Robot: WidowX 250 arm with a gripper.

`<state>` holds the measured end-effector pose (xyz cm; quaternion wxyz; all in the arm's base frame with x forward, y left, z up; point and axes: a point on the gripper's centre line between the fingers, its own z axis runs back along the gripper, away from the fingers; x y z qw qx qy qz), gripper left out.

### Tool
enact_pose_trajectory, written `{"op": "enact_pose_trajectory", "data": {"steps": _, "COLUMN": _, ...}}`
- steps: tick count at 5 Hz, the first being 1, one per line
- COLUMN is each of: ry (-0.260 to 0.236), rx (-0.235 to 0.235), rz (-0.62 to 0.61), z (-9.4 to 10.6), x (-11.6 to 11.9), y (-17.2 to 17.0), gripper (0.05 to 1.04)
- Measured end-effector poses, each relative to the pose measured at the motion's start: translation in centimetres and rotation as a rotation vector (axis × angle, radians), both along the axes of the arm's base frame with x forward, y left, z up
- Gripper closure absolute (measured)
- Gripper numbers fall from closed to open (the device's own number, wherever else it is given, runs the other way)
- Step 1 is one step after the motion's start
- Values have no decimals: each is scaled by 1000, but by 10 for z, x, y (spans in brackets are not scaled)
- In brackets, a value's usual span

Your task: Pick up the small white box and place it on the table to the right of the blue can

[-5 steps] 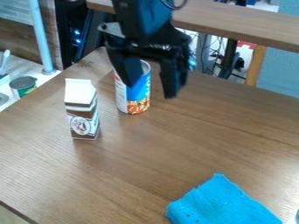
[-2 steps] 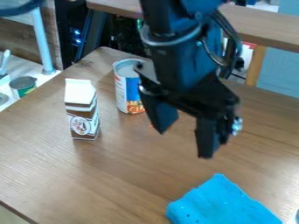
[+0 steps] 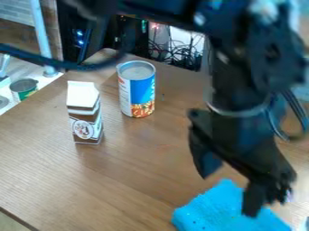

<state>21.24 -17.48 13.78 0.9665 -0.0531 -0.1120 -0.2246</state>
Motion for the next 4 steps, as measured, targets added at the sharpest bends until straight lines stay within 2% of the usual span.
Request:
{"op": "enact_pose_trajectory", "data": {"steps": 2, "ry": -33, "rx": 5, "rz": -69, "z": -5, "x": 9, "y": -42, "gripper": 73}}
{"op": "enact_pose_trajectory", "data": {"steps": 4, "ry": -28, "rx": 13, "rz": -53, "z": -10, "x": 18, "y": -57, "gripper": 73}}
